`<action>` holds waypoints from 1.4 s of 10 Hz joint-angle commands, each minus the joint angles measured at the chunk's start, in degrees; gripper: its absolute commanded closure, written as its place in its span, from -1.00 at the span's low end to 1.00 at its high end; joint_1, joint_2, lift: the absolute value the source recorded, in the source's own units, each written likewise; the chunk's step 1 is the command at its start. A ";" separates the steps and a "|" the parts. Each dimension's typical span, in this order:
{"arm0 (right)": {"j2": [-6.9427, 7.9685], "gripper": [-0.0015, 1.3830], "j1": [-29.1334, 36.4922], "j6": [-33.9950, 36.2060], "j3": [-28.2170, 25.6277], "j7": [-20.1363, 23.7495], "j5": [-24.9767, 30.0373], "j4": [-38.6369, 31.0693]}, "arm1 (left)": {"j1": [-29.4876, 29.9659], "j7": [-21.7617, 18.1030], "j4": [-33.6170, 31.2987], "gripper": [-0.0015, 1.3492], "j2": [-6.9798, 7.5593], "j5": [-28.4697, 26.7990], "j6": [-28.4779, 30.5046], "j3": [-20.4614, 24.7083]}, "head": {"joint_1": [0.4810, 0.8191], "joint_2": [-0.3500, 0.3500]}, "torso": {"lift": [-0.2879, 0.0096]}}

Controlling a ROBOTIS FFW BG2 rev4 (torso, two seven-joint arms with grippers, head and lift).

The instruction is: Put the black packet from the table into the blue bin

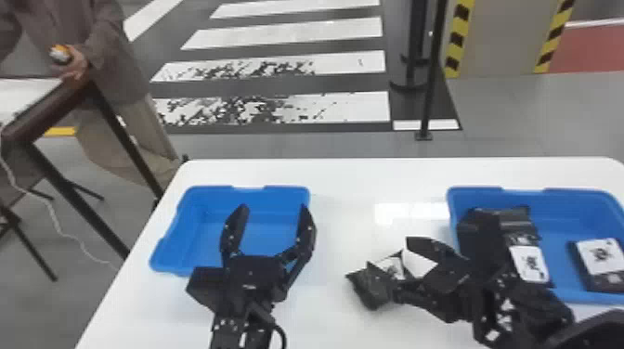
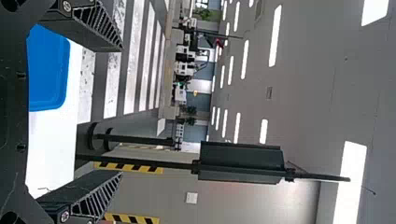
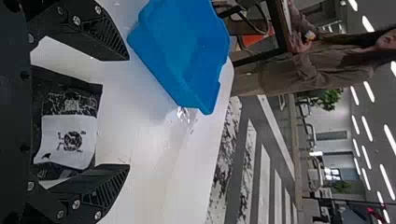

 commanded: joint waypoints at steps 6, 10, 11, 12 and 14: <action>-0.01 -0.70 -6.02 7.00 5.40 -2.30 2.85 7.42 | -0.03 -0.01 0.00 -0.86 -0.05 0.30 0.13 -0.06 | 0.27 0.60 | 0.20; 0.08 -0.68 -12.21 6.44 12.71 -2.57 0.68 17.26 | 0.11 -0.01 0.00 -0.86 -0.05 0.52 0.13 0.17 | 0.27 0.67 | 0.20; 0.08 -0.52 -13.06 8.69 13.51 -2.83 0.79 17.96 | 0.25 -0.01 0.00 -0.86 -0.05 0.64 0.27 0.28 | 0.27 0.70 | 0.20; -0.01 0.10 -13.06 9.95 13.62 -3.09 0.79 17.68 | 0.39 -0.01 0.00 -0.86 -0.05 0.64 0.13 0.39 | 0.27 0.71 | 0.20; -0.01 0.50 -12.35 8.69 13.62 -3.62 0.79 16.14 | 0.25 -0.01 0.00 -0.86 0.04 0.64 0.27 0.28 | 0.27 0.72 | 0.20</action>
